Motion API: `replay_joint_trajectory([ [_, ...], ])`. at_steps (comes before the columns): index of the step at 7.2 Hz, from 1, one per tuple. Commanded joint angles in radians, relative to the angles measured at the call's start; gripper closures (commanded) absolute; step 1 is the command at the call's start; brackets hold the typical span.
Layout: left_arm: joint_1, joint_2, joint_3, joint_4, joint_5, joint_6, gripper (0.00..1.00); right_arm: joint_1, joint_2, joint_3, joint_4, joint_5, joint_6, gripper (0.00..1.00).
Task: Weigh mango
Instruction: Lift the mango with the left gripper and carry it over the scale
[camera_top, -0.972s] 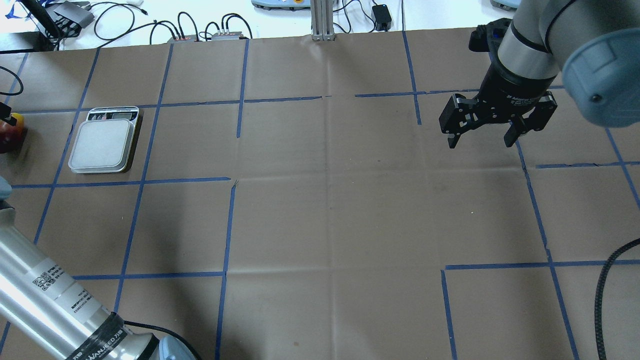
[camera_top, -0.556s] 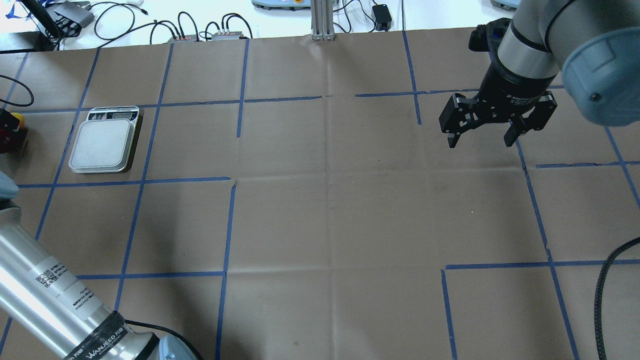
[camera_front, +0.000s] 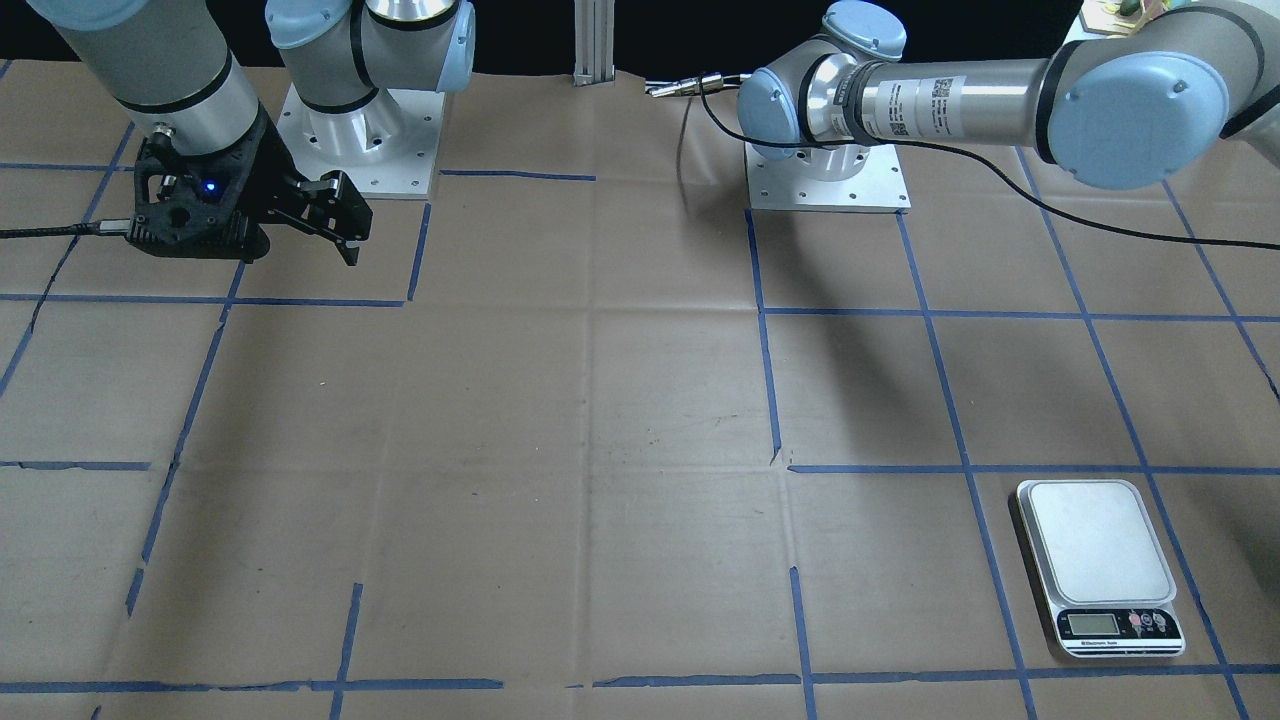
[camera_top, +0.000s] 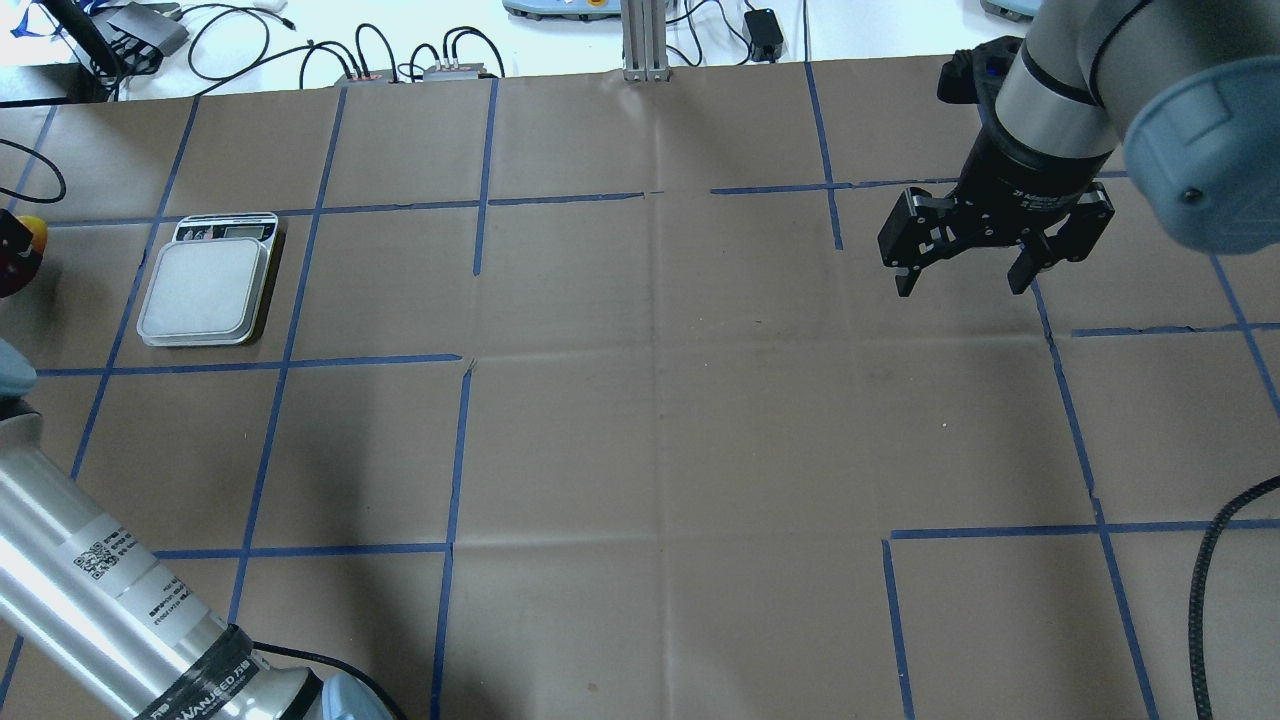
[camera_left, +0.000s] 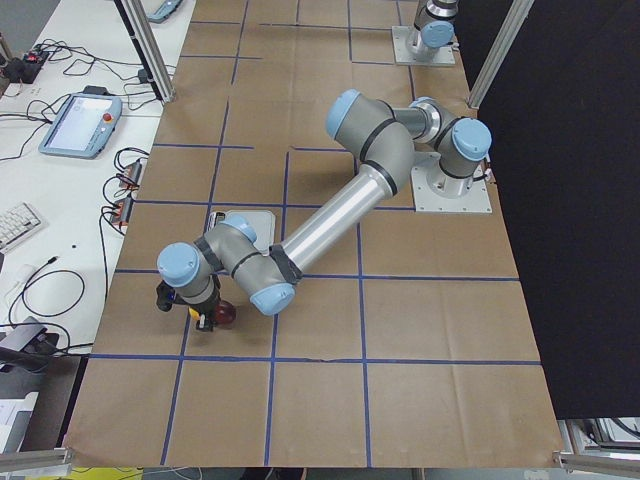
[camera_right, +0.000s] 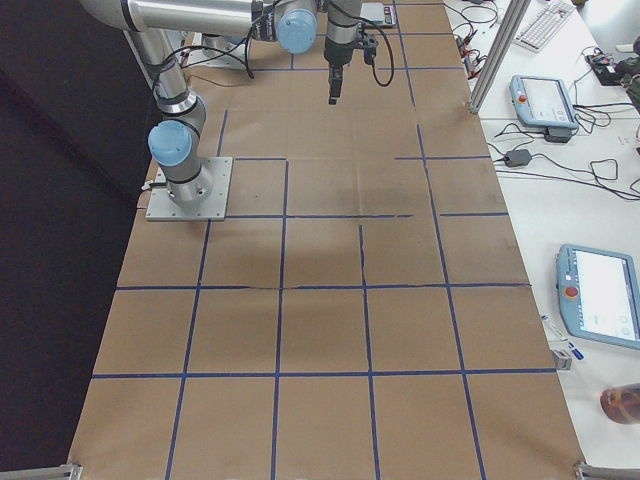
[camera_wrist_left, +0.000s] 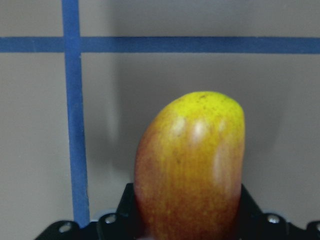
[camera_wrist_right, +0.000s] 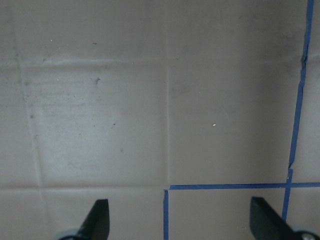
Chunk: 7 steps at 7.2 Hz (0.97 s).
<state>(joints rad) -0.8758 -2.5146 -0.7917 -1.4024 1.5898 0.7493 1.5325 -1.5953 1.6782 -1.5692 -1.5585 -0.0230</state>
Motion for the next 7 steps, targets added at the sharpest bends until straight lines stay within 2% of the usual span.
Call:
replay_joint_trajectory([
  [1,-0.084,0.174,-0.236,-0.018,-0.004,-0.1,0.9,0.0,0.0,0.0,0.0,0.0,0.0,0.0],
  [2,-0.122,0.251,-0.356,-0.003,-0.005,-0.134,0.9,0.0,0.0,0.0,0.0,0.0,0.0,0.0],
  [3,-0.161,0.29,-0.432,0.022,-0.005,-0.169,0.9,0.0,0.0,0.0,0.0,0.0,0.0,0.0],
  [4,-0.178,0.293,-0.472,0.099,-0.004,-0.172,0.89,0.0,0.0,0.0,0.0,0.0,0.0,0.0],
  [6,-0.209,0.296,-0.521,0.112,-0.005,-0.208,0.87,0.0,0.0,0.0,0.0,0.0,0.0,0.0],
  [7,-0.21,0.299,-0.544,0.162,-0.004,-0.209,0.85,0.0,0.0,0.0,0.0,0.0,0.0,0.0],
])
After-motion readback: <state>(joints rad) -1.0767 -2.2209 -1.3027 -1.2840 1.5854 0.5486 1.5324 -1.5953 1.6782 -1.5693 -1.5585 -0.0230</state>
